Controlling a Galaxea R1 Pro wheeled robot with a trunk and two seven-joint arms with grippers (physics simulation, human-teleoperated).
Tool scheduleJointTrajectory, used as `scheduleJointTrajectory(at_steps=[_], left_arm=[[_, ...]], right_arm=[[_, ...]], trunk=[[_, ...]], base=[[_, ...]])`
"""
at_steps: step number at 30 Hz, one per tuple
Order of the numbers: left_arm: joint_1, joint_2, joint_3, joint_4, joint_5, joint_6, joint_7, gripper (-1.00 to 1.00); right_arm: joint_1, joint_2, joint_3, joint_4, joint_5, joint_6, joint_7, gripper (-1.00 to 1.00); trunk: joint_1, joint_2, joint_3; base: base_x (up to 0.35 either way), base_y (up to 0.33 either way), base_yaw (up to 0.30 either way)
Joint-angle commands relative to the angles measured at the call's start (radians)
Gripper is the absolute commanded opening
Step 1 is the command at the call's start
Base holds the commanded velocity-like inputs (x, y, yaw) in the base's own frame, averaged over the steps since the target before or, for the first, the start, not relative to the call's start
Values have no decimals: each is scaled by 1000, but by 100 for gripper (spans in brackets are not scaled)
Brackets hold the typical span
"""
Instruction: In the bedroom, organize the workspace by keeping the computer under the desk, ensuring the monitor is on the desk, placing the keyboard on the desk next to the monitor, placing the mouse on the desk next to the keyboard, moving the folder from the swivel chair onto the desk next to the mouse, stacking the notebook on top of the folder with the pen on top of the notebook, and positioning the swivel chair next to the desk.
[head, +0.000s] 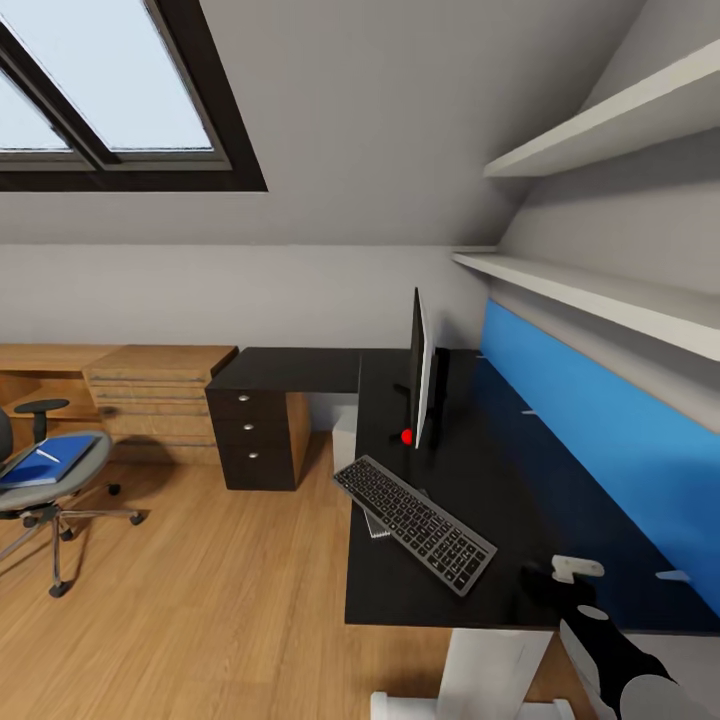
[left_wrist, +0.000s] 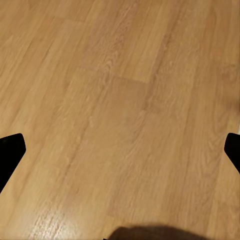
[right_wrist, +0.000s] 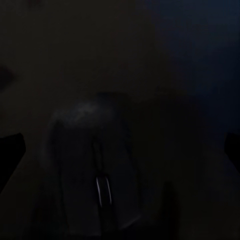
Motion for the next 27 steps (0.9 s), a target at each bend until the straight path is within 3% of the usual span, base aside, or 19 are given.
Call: scheduleJointTrajectory(at_steps=[1,27], left_arm=[[-1,1,-8,0,11,-5,7,100],[-1,0,-7,0,13,1,5,100]], right_arm=[[-1,0,1,1,-9,-4,-1,100],[-2,6,6,-16,29,-17,0,100]], trunk=[[4,-8,-4],[104,-190,-86]], base=[[0,0,0],[0,0,0]])
